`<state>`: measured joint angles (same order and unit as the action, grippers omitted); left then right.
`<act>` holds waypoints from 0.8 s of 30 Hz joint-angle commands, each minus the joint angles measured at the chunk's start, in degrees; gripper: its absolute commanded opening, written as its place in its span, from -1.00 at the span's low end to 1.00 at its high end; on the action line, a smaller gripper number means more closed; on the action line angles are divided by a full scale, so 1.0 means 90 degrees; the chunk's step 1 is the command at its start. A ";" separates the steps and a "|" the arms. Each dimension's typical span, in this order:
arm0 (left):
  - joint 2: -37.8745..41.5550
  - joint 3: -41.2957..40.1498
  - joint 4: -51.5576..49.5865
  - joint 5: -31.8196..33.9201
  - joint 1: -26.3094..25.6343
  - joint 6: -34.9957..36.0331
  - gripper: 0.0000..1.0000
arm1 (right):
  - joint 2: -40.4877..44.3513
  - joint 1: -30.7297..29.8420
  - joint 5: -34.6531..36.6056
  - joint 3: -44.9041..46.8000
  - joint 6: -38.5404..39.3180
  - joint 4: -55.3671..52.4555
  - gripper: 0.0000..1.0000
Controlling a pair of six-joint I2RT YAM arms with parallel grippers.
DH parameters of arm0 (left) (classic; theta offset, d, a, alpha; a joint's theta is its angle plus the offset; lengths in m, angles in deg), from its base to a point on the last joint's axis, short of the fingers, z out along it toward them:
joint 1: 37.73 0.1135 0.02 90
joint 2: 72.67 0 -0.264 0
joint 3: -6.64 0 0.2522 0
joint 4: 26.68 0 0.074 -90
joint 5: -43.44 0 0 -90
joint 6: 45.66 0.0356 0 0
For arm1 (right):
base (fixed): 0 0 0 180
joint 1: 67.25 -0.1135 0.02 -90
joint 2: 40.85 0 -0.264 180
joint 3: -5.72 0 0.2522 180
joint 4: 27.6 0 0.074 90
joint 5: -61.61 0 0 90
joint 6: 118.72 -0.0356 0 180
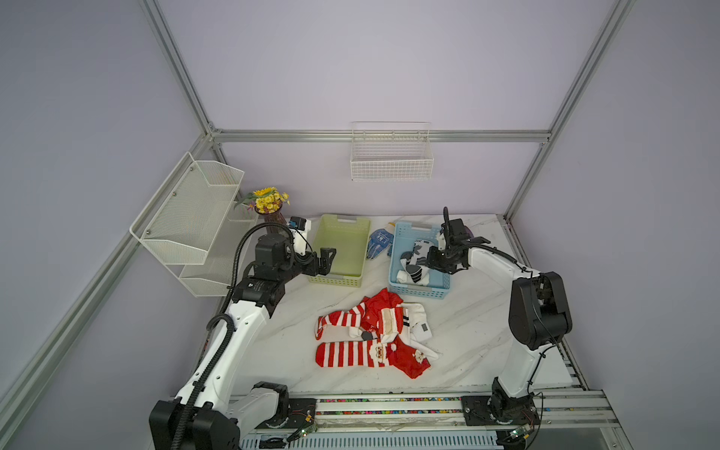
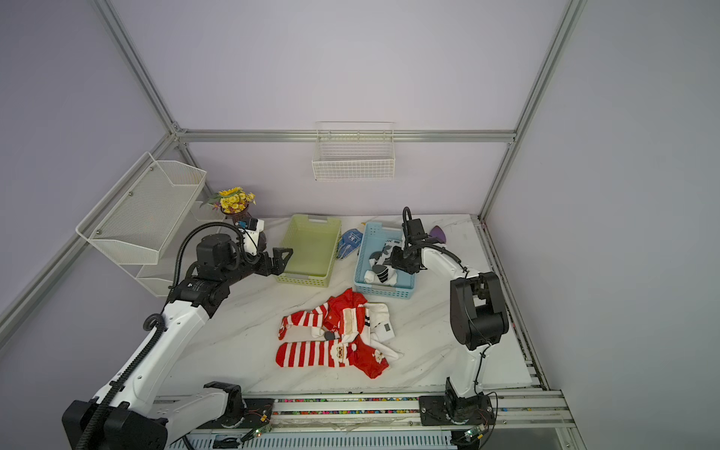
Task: Sort the socks into the basket by color
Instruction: Place the sock in the bin.
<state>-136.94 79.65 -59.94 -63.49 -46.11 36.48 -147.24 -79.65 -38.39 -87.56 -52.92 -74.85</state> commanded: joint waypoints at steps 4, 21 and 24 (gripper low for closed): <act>0.0072 -0.0069 0.0028 -0.0074 -0.0026 0.0101 1.00 | -0.0020 0.0033 0.0314 -0.0089 0.0070 -0.0249 -0.28; 0.0081 -0.0069 0.0018 -0.0063 -0.0028 0.0102 1.00 | 0.0851 0.0040 0.0527 0.0149 0.0208 -0.0399 -0.16; 0.0082 -0.0073 0.0011 -0.0044 -0.0026 0.0102 1.00 | 0.1143 0.0023 0.0462 0.0265 0.0208 -0.0426 -0.15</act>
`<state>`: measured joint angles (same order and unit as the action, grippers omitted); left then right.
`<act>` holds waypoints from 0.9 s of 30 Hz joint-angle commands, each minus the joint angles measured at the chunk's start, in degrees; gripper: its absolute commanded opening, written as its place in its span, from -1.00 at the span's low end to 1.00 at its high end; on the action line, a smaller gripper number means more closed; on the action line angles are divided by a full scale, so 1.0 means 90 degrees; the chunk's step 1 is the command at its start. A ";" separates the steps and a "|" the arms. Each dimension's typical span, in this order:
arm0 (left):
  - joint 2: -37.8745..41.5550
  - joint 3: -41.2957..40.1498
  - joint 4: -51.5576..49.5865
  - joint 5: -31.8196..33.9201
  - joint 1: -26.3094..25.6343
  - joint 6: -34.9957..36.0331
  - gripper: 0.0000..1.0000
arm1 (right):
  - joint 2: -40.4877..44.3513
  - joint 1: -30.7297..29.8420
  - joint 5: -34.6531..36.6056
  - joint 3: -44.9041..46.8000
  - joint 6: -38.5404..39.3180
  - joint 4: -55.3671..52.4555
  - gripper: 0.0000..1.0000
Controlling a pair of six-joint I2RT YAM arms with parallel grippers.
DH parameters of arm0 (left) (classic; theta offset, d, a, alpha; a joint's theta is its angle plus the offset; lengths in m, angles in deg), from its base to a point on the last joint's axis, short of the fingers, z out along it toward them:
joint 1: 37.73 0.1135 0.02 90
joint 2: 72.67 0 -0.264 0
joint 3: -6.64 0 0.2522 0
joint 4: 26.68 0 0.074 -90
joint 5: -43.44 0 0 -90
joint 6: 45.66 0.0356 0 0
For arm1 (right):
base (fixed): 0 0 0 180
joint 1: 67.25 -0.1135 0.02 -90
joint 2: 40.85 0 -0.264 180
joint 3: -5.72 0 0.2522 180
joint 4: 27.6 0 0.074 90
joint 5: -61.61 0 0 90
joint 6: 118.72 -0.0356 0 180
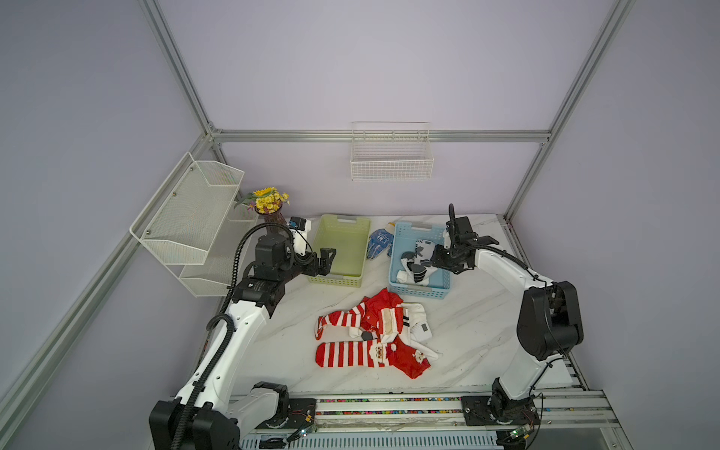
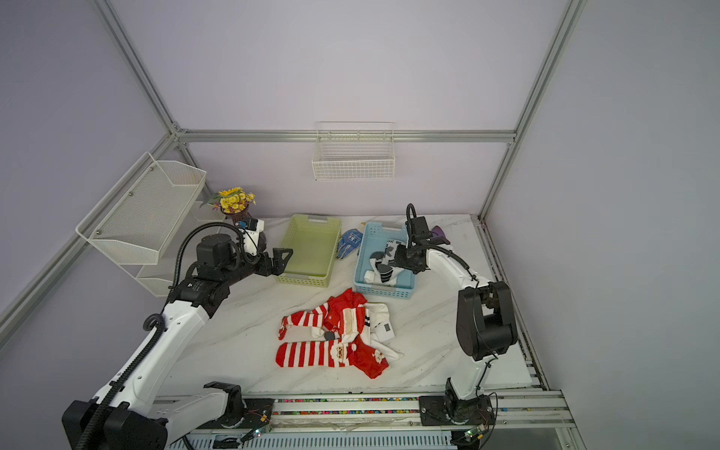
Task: Sort the socks into the basket by color
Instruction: Place the sock in the bin.
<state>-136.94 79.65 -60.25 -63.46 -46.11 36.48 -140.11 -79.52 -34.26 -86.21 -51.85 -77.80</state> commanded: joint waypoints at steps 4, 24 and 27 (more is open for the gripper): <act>0.0061 -0.0068 0.0035 -0.0043 -0.0029 0.0092 1.00 | 0.0771 -0.0020 -0.0051 0.0165 0.0115 -0.0253 -0.15; 0.0133 0.0557 -0.2106 0.1752 -0.1166 -0.0230 1.00 | 0.1594 -0.0608 0.0062 0.0384 -0.0057 -0.0614 -0.14; 0.0215 0.0643 -0.2786 0.1902 -0.1480 -0.0749 1.00 | 0.1649 -0.0605 0.0031 0.0443 -0.0066 -0.0551 -0.13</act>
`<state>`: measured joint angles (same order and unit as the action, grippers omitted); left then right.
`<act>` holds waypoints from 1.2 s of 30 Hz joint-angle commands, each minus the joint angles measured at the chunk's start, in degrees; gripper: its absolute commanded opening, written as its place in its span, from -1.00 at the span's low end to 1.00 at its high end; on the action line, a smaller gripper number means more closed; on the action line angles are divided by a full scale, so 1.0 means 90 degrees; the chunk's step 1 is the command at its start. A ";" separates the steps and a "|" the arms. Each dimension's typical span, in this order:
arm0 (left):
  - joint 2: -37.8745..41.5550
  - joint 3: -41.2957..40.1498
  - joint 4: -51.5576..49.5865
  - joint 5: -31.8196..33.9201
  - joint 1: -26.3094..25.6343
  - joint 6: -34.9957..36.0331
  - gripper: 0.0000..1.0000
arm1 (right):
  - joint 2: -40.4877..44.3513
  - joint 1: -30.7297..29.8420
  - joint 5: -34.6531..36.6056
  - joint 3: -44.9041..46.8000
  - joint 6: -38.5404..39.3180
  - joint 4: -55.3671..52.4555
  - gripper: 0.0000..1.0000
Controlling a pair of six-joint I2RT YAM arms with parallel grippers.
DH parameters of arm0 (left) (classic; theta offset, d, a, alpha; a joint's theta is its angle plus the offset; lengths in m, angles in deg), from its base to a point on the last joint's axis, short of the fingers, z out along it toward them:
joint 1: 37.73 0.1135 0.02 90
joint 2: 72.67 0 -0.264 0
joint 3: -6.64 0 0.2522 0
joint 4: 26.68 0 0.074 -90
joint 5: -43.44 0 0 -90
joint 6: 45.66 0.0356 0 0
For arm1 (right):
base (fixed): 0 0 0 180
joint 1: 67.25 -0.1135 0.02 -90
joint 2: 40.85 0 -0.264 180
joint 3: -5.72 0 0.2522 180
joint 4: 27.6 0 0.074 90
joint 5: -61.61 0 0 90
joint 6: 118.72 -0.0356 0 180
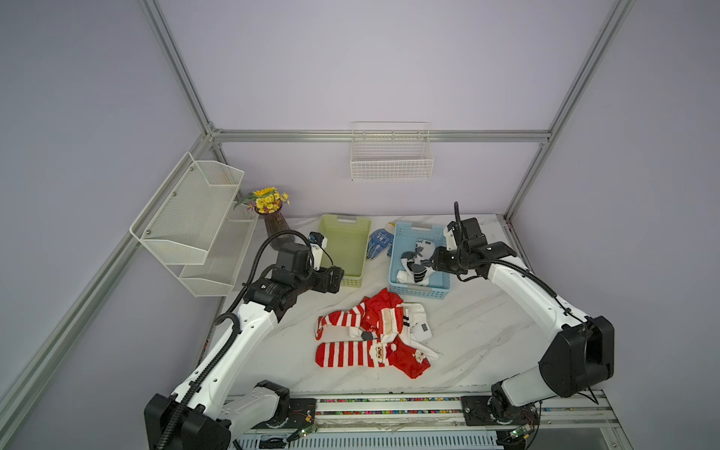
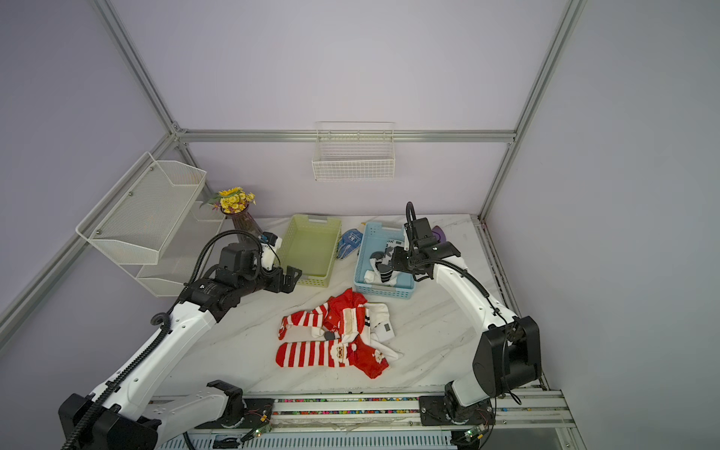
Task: Sort the socks into the basket by color
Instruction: Place the sock in the bin, then pick up the sock at the center of the board.
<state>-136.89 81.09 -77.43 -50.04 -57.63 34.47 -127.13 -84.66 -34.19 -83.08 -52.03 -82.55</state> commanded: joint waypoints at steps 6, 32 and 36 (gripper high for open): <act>0.0203 0.0370 -0.1919 0.1039 -0.0595 -0.1597 1.00 | 0.0259 -0.0030 -0.0015 0.0114 -0.0040 -0.0012 -0.13; -0.0872 -0.1136 -0.1319 0.0751 -0.0650 -0.3272 0.92 | 0.0158 -0.0038 -0.0120 0.0121 -0.0078 0.0067 -0.12; -0.1113 -0.1290 -0.1143 0.0780 -0.0651 -0.3403 0.87 | 0.0126 -0.0036 -0.0137 0.0125 -0.0083 0.0094 -0.13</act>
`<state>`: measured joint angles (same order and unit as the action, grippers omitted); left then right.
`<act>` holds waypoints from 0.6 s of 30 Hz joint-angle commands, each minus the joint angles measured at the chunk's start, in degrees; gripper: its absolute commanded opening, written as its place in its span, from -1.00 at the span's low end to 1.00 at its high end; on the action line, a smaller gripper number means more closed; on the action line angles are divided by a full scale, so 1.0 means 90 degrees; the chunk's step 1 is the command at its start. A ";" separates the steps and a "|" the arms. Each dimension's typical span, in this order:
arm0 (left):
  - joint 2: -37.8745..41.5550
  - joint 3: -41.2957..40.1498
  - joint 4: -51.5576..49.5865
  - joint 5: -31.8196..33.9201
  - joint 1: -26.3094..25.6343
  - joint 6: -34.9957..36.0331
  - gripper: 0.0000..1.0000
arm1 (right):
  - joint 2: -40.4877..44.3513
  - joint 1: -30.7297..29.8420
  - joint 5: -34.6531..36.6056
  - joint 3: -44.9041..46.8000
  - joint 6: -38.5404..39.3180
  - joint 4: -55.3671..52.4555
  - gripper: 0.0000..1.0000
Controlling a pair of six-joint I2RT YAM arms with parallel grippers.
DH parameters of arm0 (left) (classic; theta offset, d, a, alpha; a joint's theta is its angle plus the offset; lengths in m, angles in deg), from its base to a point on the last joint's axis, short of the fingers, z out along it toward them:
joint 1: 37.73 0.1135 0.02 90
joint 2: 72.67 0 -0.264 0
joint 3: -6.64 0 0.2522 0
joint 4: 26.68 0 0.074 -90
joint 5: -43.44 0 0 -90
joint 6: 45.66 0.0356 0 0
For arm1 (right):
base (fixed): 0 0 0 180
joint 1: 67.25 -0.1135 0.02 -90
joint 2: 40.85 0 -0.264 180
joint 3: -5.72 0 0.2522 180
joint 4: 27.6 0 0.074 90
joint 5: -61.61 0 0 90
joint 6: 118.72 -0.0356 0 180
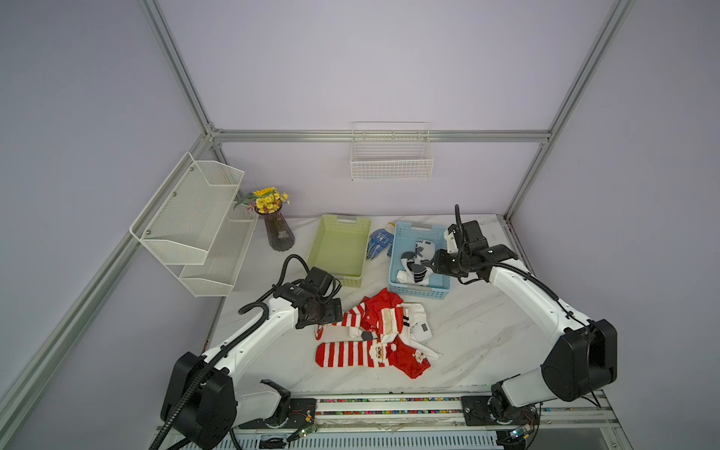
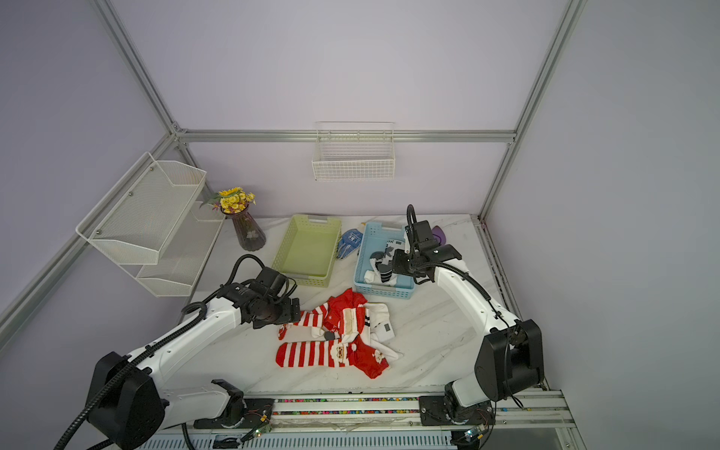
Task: Sort the socks into the basket by color
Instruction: Pick up the sock at the center of the board.
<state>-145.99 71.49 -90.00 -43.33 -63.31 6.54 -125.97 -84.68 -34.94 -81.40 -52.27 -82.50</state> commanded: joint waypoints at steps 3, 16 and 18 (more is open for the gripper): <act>-0.0214 -0.0343 0.0417 0.0084 -0.0019 -0.0406 0.81 | -0.0005 -0.0033 -0.0054 -0.0035 -0.0052 0.0099 -0.12; -0.0555 -0.0627 0.0919 -0.0102 -0.0019 -0.0439 0.35 | 0.0027 -0.0031 -0.0052 0.0063 -0.0083 0.0206 -0.12; -0.0545 -0.0625 0.0974 -0.0087 -0.0027 -0.0441 0.18 | 0.0032 -0.0032 -0.0065 0.0091 -0.0082 0.0233 -0.12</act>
<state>-151.23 67.32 -83.29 -44.32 -63.31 3.52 -125.97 -84.68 -35.33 -81.34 -52.51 -81.65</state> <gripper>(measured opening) 0.612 0.440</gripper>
